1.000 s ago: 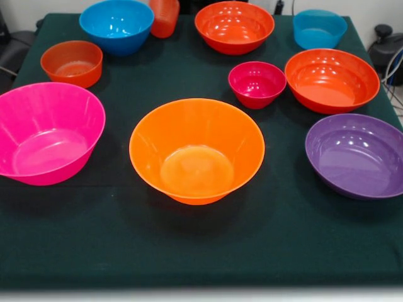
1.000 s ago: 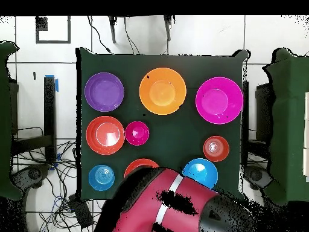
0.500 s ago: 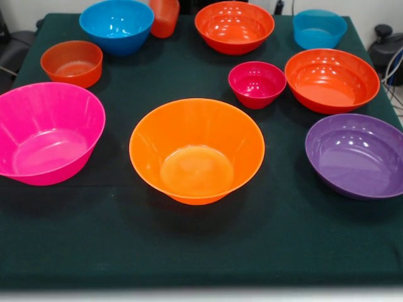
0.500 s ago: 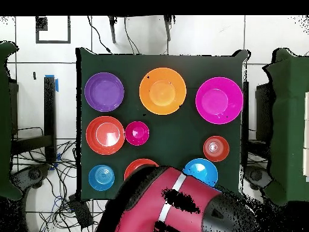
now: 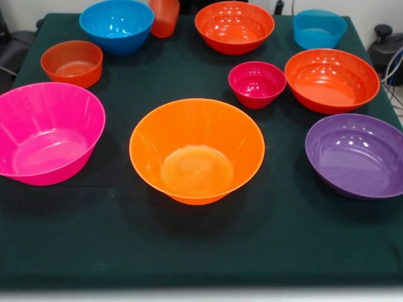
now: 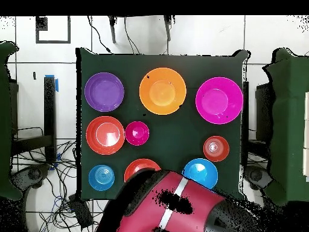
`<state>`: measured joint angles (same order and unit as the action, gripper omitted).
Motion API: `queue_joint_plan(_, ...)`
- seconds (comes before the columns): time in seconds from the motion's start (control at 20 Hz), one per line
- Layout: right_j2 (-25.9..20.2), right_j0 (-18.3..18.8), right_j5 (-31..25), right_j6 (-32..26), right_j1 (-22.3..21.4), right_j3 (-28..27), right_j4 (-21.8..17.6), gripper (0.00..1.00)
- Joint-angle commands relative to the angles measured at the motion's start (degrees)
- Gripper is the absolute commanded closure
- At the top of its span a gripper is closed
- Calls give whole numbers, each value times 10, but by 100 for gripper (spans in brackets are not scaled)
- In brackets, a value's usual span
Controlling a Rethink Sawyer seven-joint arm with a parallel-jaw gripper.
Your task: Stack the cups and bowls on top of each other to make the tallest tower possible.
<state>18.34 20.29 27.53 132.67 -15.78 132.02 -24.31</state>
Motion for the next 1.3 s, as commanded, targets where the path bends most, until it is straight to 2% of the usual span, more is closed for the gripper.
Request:
queue_joint_plan(0.05, -93, -12, -135, 13, -37, -112, 24, 0)
queue_joint_plan(0.5, -114, -19, -214, 9, -69, -147, 24, 0)
queue_joint_plan(1.3, -120, -20, -238, 24, -93, -137, 13, 0)
